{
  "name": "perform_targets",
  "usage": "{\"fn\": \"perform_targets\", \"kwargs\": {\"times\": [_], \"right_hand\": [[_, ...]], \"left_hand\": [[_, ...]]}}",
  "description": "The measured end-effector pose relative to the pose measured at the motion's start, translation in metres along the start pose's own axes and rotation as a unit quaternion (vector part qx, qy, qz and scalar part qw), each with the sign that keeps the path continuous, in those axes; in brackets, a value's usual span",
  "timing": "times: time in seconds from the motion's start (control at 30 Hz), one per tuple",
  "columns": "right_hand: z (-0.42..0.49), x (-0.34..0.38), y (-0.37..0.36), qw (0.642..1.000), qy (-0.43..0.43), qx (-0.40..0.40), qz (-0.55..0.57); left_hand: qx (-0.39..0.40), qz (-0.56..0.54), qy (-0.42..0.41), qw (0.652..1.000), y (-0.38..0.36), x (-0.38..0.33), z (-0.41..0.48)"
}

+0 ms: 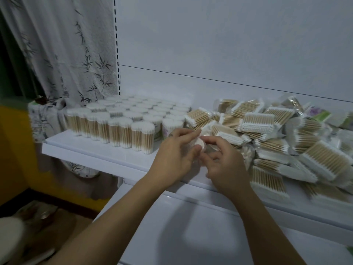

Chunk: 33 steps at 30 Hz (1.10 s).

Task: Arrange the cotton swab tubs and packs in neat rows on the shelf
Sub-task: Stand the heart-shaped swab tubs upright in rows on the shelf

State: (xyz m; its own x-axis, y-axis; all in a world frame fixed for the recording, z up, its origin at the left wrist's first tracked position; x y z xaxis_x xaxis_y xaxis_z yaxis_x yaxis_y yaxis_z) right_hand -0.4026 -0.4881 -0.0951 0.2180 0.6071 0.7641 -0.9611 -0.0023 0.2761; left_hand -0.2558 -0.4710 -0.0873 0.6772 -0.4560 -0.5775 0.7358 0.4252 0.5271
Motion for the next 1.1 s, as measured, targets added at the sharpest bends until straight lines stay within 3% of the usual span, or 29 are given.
{"fn": "perform_targets", "kwargs": {"times": [0.13,0.27,0.37,0.47,0.57,0.83,1.0,1.1], "right_hand": [[0.003,0.0,-0.005,0.995,0.059,0.007,-0.081],[0.006,0.006,-0.02,0.983,0.12,-0.005,-0.136],[0.01,0.009,-0.031,0.983,0.108,-0.052,-0.135],[0.009,0.01,-0.044,0.983,0.104,-0.065,-0.139],[0.008,0.01,-0.054,0.98,0.109,-0.086,-0.141],[0.015,0.001,-0.068,0.975,0.164,-0.066,-0.134],[0.018,-0.002,-0.069,0.985,0.083,-0.001,-0.154],[0.018,-0.001,-0.069,0.981,0.094,0.0,-0.171]], "left_hand": [[0.006,-0.017,-0.014,1.0,0.014,0.007,0.008],[0.007,0.103,-0.094,0.99,0.024,0.008,0.018],[-0.051,0.17,-0.104,0.979,0.035,0.024,0.015],[-0.127,0.271,-0.134,0.945,0.049,0.043,0.006],[-0.148,0.343,-0.123,0.92,0.059,0.059,-0.001],[-0.123,0.36,-0.141,0.914,0.06,0.073,0.001],[-0.123,0.378,-0.155,0.904,0.058,0.078,0.004],[-0.119,0.382,-0.159,0.902,0.061,0.081,0.006]]}}
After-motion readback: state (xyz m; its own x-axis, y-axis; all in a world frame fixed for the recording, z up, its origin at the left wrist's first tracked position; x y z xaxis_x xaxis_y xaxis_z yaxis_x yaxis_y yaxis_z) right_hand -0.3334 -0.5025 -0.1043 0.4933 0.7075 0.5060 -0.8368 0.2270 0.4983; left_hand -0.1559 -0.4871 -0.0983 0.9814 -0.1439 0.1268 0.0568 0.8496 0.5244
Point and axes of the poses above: each hand's wrist, its own z-axis towards the middle knuckle, its own y-axis out of the back of the hand, x = y × z, the point moved 2 cm from there along z, towards the middle knuckle, and after that the axes turned 9 degrees about z, right-handed, at the moved point
